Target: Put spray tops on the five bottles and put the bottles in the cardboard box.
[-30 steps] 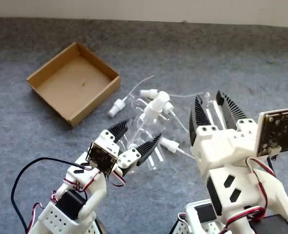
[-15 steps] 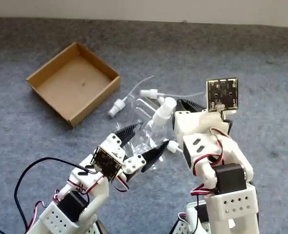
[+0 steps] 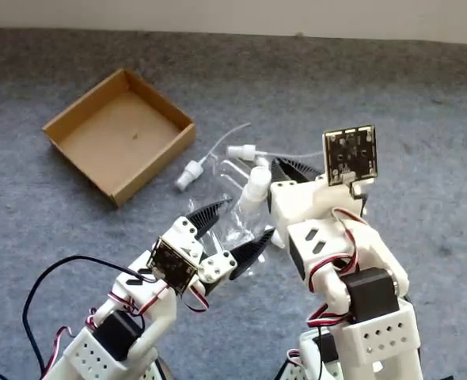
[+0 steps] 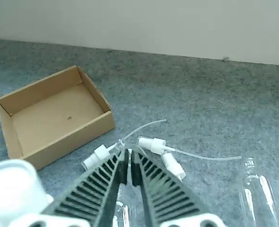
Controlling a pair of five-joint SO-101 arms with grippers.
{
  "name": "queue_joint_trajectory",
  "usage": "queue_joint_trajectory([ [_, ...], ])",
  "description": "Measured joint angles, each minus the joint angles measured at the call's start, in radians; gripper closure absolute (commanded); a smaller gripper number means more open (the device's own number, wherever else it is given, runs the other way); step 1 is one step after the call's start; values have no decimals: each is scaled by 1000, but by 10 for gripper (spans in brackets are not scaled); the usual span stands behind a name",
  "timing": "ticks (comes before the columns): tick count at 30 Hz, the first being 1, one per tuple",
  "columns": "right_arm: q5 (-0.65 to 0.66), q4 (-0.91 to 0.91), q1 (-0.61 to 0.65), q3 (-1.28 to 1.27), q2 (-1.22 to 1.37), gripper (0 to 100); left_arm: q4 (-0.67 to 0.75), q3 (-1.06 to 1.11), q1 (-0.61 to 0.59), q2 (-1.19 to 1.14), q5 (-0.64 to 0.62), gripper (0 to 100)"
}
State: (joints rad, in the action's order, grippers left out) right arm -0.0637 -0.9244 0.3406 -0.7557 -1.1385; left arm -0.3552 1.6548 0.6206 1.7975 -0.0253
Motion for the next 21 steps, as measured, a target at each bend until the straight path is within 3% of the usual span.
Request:
queue_joint_trajectory([
  [8, 0, -21, 5, 25, -48, 995, 0, 0, 0, 0, 0, 853],
  [17, 3, -95, 6, 11, -344, 995, 0, 0, 0, 0, 0, 853],
  [21, 109, -83, 11, -63, -410, 995, 0, 0, -6, 0, 0, 853],
])
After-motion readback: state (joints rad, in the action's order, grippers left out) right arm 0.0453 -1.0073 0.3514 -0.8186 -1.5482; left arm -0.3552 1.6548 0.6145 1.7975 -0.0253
